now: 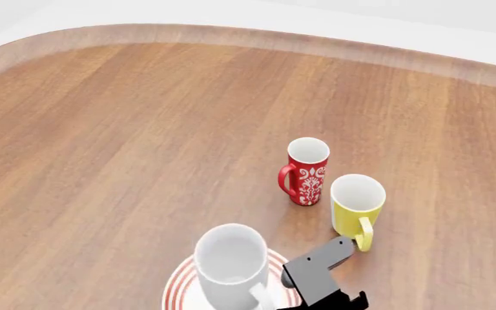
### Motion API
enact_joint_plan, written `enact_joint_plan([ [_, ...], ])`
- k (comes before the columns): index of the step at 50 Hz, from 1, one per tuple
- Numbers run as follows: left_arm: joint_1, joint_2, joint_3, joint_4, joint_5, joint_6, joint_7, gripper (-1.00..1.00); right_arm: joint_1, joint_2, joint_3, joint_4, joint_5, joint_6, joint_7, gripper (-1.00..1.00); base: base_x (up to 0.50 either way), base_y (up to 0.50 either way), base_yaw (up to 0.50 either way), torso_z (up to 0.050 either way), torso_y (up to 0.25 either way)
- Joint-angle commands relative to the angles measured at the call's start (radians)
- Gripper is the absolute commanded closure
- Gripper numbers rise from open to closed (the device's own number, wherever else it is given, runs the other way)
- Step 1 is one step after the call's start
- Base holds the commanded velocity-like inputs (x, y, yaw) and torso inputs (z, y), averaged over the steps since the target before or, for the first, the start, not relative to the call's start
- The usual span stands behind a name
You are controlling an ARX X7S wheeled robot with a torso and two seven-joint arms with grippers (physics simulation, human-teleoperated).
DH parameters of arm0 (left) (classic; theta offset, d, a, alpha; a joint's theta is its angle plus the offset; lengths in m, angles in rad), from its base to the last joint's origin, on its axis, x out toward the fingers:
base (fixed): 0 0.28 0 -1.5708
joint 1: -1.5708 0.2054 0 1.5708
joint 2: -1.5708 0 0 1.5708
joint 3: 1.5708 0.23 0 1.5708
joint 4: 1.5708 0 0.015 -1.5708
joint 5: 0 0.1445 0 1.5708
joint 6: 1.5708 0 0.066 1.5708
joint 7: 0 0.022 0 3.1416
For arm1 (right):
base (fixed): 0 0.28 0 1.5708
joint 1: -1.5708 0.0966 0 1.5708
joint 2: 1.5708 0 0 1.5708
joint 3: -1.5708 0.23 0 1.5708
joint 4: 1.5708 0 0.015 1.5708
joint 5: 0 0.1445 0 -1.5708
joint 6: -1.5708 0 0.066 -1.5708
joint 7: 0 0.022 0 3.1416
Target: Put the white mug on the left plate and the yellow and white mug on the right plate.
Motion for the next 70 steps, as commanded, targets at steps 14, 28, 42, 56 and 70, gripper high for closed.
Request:
enact_joint_plan([
  [14, 0.014, 0.002, 0.003, 0.005, -0.002, 0.015, 0.004, -1.00, 0.054, -0.032, -0.036, 0.114, -0.019, -0.004, -0.025, 1.00, 0.00, 0.00, 0.00, 0.000, 0.000],
  [28, 0.024, 0.006, 0.006, 0.004, 0.000, 0.026, 0.011, -1.00, 0.054, -0.037, -0.039, 0.128, -0.019, -0.010, -0.021, 1.00, 0.00, 0.00, 0.00, 0.000, 0.001],
  [42, 0.021, 0.000, 0.009, 0.007, 0.001, 0.025, 0.005, -1.00, 0.035, -0.028, -0.017, 0.096, -0.003, -0.016, 0.000, -1.00, 0.00, 0.00, 0.00, 0.000, 0.000],
  [56, 0.009, -0.010, 0.019, 0.010, 0.009, 0.014, -0.006, -1.00, -0.212, 0.142, 0.117, -0.410, 0.135, 0.075, 0.093, -1.00, 0.00, 0.00, 0.00, 0.000, 0.000],
  [70, -0.008, -0.025, 0.021, 0.008, 0.004, 0.003, -0.018, -1.00, -0.348, 0.212, 0.313, -0.755, 0.203, -0.012, 0.211, -1.00, 0.00, 0.00, 0.00, 0.000, 0.000],
])
